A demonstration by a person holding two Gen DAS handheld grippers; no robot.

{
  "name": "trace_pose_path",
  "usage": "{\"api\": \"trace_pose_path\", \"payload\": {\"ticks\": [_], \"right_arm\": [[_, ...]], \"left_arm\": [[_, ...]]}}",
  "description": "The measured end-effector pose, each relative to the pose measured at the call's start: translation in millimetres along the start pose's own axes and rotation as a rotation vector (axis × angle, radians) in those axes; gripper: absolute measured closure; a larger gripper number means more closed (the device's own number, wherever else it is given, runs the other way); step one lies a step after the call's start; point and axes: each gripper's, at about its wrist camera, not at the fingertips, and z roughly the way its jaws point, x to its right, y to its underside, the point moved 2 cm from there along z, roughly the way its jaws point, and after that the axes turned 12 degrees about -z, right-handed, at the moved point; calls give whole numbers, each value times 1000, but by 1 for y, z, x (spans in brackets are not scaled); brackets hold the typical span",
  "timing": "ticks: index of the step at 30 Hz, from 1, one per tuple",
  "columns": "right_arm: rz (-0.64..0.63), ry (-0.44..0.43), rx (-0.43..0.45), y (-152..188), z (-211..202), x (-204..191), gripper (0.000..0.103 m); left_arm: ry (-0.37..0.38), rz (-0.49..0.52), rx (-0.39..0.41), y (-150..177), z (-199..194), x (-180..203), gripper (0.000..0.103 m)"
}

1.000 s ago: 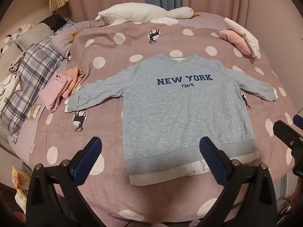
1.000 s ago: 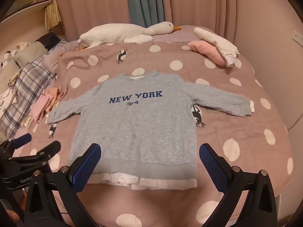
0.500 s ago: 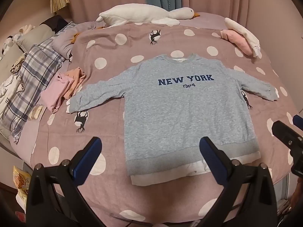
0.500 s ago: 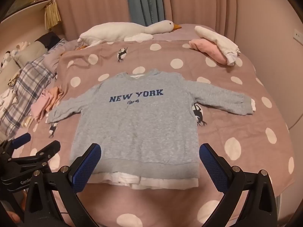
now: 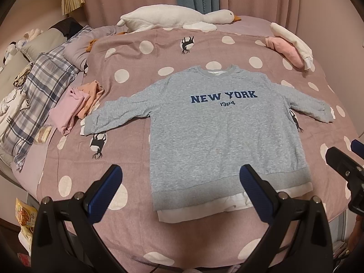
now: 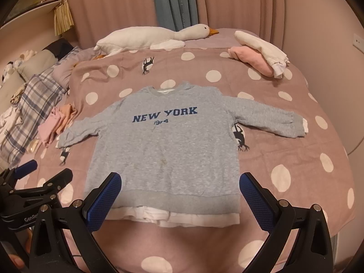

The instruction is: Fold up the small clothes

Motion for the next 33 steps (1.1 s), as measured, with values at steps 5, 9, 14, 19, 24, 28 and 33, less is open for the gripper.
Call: {"api": "trace_pose_path", "payload": {"ticks": [5, 9, 14, 19, 24, 28, 33], "right_arm": [[1, 1, -2, 0, 1, -2, 1], [0, -2, -5, 2, 1, -4, 1], [-1, -8, -8, 2, 2, -4, 1], [0, -9, -9, 3, 3, -4, 1], [-1, -8, -11, 3, 3, -5, 1], [0, -9, -10, 2, 3, -4, 1], [0, -9, -11, 2, 3, -4, 1]], "left_arm": [[-1, 1, -3, 2, -3, -1, 0], [2, 0, -5, 3, -4, -1, 0], [0, 3, -10, 5, -4, 0, 0], [2, -2, -5, 5, -4, -1, 0], [3, -1, -8, 3, -3, 0, 0], [1, 0, -7, 3, -3, 0, 0], [0, -1, -5, 4, -2, 0, 0]]}}
